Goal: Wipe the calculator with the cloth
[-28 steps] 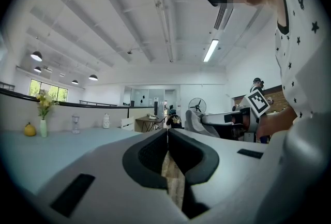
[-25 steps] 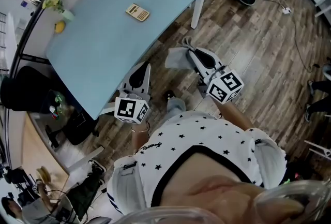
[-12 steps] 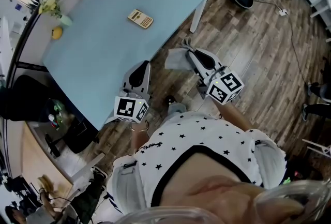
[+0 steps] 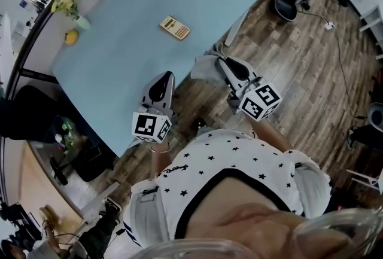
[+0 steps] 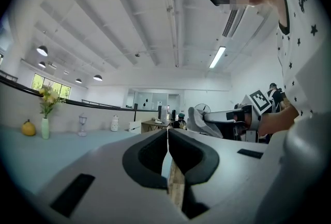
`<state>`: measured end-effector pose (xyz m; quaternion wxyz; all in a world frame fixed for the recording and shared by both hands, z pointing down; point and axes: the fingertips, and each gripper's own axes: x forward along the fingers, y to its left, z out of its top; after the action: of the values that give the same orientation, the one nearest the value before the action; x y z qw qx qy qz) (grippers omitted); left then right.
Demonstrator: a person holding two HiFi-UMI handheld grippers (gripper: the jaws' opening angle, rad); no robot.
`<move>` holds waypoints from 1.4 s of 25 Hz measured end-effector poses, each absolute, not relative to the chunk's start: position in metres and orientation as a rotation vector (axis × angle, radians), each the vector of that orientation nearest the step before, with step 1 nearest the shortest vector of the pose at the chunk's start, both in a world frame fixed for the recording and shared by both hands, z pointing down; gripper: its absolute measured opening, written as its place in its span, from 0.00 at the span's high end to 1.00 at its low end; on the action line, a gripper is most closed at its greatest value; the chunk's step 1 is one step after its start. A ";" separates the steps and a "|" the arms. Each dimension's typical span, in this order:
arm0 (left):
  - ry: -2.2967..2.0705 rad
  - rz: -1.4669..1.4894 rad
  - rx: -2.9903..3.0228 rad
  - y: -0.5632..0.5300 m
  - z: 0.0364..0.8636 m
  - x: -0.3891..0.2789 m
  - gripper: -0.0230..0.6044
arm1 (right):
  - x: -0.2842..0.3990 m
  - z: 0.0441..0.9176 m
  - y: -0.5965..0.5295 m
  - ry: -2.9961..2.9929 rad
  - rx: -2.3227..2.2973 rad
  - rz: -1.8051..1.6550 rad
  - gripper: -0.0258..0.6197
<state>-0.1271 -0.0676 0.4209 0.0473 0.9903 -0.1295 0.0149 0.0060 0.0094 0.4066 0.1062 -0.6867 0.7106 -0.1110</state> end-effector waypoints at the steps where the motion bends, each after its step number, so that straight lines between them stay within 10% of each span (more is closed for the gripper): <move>1: -0.402 0.043 3.017 -0.072 0.421 -0.129 0.91 | 0.003 0.405 0.004 2.102 -2.016 -0.325 0.91; 35: -1.045 0.106 2.859 -0.202 0.433 -0.117 0.91 | 0.042 0.423 -0.204 2.488 -1.517 -0.426 0.91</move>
<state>-0.1173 -0.2018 0.4332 0.0479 0.9376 -0.3426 0.0347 0.0421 -0.2035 0.4235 0.0983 -0.5125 0.8408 -0.1441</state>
